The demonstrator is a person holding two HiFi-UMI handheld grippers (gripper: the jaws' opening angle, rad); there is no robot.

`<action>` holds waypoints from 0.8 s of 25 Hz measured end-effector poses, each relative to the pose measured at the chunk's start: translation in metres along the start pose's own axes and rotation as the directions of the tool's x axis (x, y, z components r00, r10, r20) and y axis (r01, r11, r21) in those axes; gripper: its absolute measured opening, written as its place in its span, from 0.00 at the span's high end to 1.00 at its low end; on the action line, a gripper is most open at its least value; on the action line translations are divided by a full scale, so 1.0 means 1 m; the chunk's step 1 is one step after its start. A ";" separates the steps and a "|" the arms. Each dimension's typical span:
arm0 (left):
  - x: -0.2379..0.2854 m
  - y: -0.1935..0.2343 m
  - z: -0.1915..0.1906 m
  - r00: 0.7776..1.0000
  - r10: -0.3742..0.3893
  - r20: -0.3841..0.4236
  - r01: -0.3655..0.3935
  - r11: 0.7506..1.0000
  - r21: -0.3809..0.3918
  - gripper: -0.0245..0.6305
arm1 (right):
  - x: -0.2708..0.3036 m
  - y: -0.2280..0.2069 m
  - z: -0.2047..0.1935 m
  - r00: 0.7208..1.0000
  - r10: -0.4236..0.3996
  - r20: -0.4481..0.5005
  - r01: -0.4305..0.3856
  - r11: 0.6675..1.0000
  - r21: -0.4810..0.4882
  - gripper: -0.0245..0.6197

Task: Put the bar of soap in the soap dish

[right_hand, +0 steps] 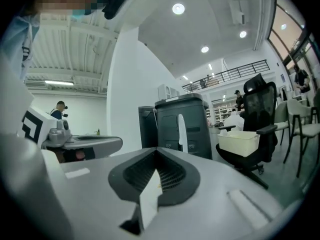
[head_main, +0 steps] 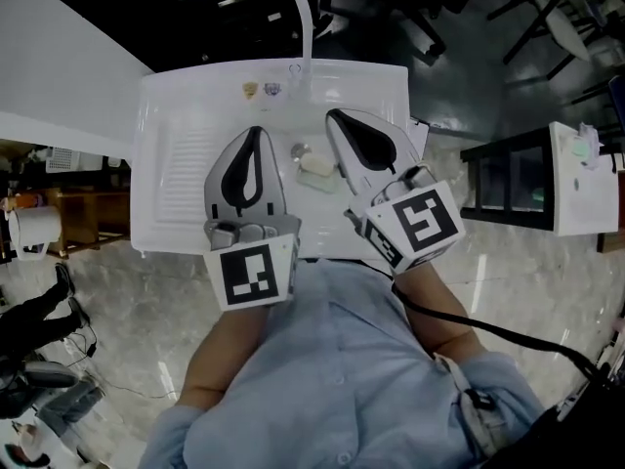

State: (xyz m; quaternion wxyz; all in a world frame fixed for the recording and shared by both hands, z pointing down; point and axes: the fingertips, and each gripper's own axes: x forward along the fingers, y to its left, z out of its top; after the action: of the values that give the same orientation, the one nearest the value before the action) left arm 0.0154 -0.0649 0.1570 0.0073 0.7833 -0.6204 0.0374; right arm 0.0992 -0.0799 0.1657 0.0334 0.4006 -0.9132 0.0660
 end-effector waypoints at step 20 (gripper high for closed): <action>0.002 0.003 0.019 0.999 -0.018 0.051 0.018 1.000 0.011 0.96 | 0.004 0.011 0.010 0.999 0.031 0.023 -0.030 0.999 -0.028 0.96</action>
State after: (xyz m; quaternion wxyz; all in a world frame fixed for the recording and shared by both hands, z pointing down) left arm 0.0143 -0.0685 0.1386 -0.0122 0.7896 -0.6132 0.0207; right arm 0.0880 -0.0766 0.1549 0.0270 0.3868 -0.9204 0.0493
